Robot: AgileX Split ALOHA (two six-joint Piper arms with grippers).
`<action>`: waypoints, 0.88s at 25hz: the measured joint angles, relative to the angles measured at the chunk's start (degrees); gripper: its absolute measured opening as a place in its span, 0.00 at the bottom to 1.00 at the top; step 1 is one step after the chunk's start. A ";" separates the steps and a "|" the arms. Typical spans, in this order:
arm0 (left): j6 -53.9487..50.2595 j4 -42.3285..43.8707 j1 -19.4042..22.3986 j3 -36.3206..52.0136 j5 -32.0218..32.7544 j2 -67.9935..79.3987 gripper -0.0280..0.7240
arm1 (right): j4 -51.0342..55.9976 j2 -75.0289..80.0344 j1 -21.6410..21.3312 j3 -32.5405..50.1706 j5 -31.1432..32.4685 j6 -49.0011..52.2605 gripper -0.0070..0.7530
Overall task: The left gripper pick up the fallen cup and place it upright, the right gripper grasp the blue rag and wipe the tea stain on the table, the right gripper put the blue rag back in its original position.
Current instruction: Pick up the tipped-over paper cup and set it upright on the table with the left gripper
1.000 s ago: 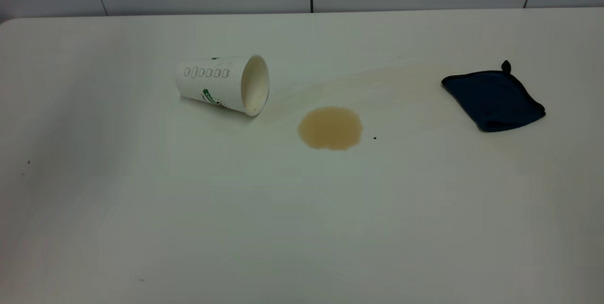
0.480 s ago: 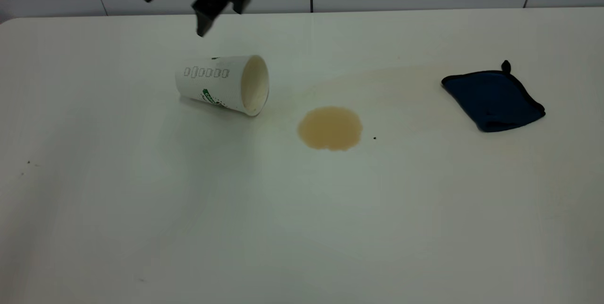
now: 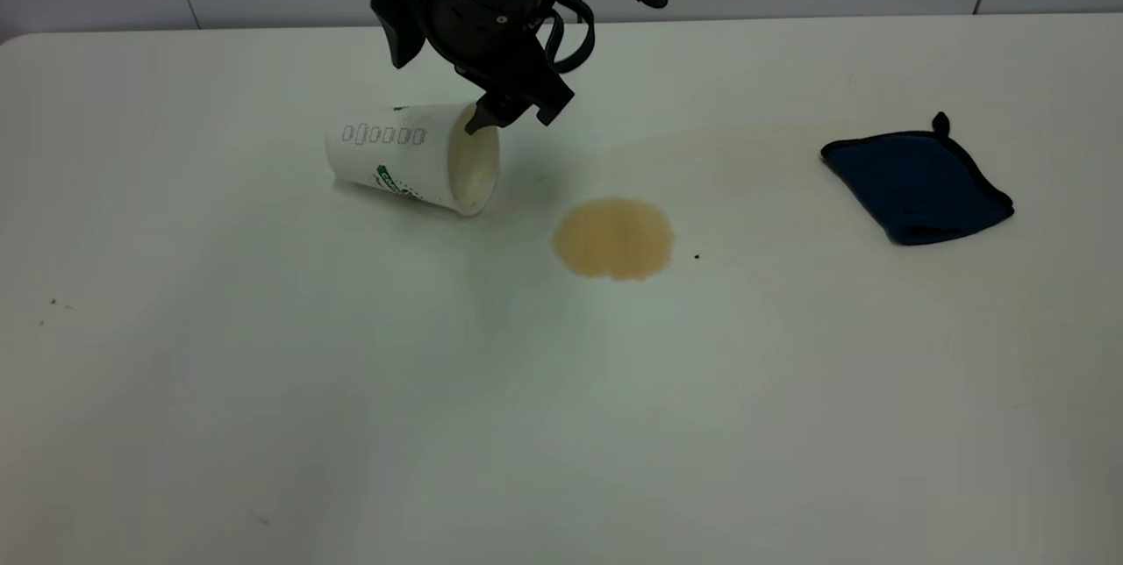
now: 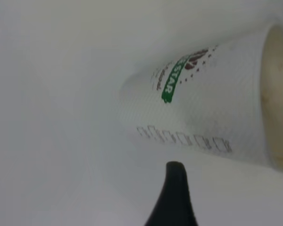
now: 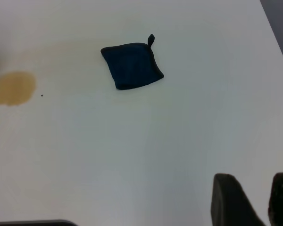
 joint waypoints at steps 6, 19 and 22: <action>-0.97 3.58 0.06 -2.53 -1.44 4.07 0.96 | 0.00 0.00 0.00 0.00 0.00 0.00 0.32; -3.59 6.87 3.76 -2.83 -2.87 6.77 0.83 | 0.00 0.00 0.00 0.00 0.00 0.00 0.32; -3.59 7.30 3.99 -2.89 -3.40 6.77 0.68 | 0.00 0.00 0.00 0.00 0.00 0.00 0.32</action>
